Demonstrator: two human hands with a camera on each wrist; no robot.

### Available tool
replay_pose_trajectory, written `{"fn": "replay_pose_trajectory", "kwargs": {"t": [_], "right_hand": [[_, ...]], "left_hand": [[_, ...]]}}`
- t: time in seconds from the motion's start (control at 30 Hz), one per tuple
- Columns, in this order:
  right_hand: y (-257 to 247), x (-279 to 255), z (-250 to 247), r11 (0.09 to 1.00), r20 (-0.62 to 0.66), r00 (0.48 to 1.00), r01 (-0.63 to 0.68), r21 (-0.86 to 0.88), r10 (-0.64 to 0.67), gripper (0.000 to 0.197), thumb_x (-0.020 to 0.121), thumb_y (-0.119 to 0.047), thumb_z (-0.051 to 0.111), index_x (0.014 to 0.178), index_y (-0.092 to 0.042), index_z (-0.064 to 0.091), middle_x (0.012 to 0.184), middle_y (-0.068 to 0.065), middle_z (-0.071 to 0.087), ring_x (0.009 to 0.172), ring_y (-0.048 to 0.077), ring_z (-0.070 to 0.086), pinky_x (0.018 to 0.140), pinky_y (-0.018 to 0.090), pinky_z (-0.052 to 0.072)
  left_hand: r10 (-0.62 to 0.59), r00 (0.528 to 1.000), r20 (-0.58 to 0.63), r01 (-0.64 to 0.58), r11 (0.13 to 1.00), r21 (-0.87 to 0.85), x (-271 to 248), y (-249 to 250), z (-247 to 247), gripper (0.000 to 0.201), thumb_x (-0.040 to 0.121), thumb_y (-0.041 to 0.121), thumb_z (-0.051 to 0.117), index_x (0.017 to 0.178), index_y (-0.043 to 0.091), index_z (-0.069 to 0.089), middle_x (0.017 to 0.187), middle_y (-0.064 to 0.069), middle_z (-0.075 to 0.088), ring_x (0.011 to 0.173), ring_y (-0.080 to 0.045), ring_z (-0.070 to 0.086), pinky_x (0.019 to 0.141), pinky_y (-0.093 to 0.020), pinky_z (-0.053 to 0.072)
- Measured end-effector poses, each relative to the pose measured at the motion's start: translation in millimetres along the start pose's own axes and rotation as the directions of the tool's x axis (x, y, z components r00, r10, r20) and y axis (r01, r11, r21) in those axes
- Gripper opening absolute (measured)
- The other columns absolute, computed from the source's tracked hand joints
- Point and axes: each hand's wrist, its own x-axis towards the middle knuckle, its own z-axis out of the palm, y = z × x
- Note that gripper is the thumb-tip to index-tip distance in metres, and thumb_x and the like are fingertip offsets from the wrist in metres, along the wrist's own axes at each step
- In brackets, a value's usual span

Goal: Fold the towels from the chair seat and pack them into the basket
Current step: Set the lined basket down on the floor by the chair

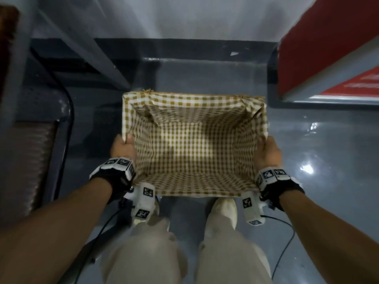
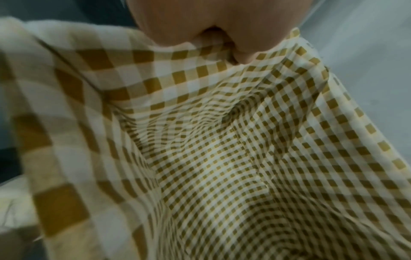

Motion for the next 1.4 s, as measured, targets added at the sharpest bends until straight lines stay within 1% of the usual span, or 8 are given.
{"fn": "replay_pose_trajectory", "kwargs": {"t": [0.13,0.33,0.67,0.77,0.87,1.17,1.27,1.4], "right_hand": [[20,-59,-31,0.995,-0.051,0.997,-0.057,0.077,0.061,0.037,0.102,-0.029,0.034,0.113,0.003,0.050,0.111,0.029,0.059,0.101,0.044,0.054,0.072,0.035,0.033],[60,-158,-66,0.935,-0.107,0.942,-0.295,0.197,0.319,0.041,0.101,-0.034,0.036,0.115,0.002,0.051,0.112,0.030,0.058,0.103,0.044,0.053,0.079,0.042,0.040],[147,-318,-72,0.767,-0.202,0.764,-0.514,0.384,0.613,0.040,0.101,-0.031,0.038,0.110,0.004,0.054,0.108,0.031,0.059,0.102,0.045,0.053,0.079,0.044,0.040],[175,-357,-60,0.716,-0.216,0.715,-0.528,0.457,0.665,0.040,0.101,-0.032,0.039,0.110,0.004,0.056,0.109,0.029,0.060,0.103,0.044,0.054,0.080,0.043,0.040],[199,-401,-44,0.673,-0.229,0.675,-0.521,0.526,0.702,0.040,0.100,-0.032,0.042,0.110,0.003,0.058,0.110,0.027,0.061,0.103,0.042,0.055,0.080,0.041,0.041],[223,-539,-10,0.531,-0.221,0.548,-0.508,0.679,0.807,0.041,0.098,-0.035,0.045,0.093,0.003,0.058,0.097,0.027,0.061,0.092,0.040,0.056,0.072,0.039,0.039],[214,-586,-3,0.463,-0.187,0.494,-0.526,0.713,0.849,0.042,0.098,-0.036,0.045,0.100,0.004,0.060,0.101,0.027,0.062,0.096,0.041,0.056,0.078,0.044,0.043],[187,-647,13,0.399,-0.189,0.403,-0.542,0.739,0.896,0.043,0.098,-0.035,0.044,0.102,0.005,0.061,0.100,0.028,0.063,0.095,0.042,0.057,0.079,0.045,0.044]], "left_hand": [[0.038,0.999,0.015,-0.037,0.998,-0.046,-36,12,-23,0.040,0.099,0.033,0.038,0.122,0.002,0.051,0.126,-0.018,0.055,0.115,-0.034,0.051,0.090,-0.032,0.036],[0.057,0.977,0.206,-0.056,0.998,-0.011,-89,24,-57,0.069,0.092,0.060,0.036,0.141,0.012,0.039,0.148,-0.011,0.038,0.134,-0.032,0.038,0.112,-0.043,0.028],[0.247,0.913,0.324,-0.262,0.965,0.001,-194,7,-64,0.058,0.091,0.058,0.037,0.124,0.017,0.058,0.134,-0.008,0.054,0.121,-0.031,0.049,0.092,-0.030,0.033],[0.285,0.894,0.345,-0.303,0.953,-0.002,-215,-22,-60,0.049,0.090,0.058,0.038,0.109,0.020,0.065,0.107,-0.003,0.063,0.107,-0.028,0.055,0.090,-0.031,0.039],[0.346,0.849,0.399,-0.376,0.926,-0.003,-232,-55,-62,0.036,0.091,0.053,0.042,0.085,0.021,0.057,0.076,0.008,0.054,0.086,-0.022,0.052,0.079,-0.030,0.037],[0.437,0.753,0.493,-0.504,0.864,0.004,-290,-116,-115,0.034,0.092,0.049,0.044,0.062,0.032,0.046,0.069,0.015,0.045,0.069,-0.012,0.046,0.078,-0.031,0.036],[0.443,0.731,0.518,-0.529,0.848,0.022,-309,-121,-142,0.035,0.092,0.047,0.044,0.060,0.033,0.045,0.068,0.015,0.043,0.068,-0.014,0.044,0.078,-0.030,0.033],[0.447,0.661,0.603,-0.598,0.799,0.064,-319,-129,-179,0.034,0.093,0.041,0.045,0.061,0.032,0.041,0.066,0.012,0.040,0.061,-0.006,0.039,0.060,-0.026,0.034]]}}
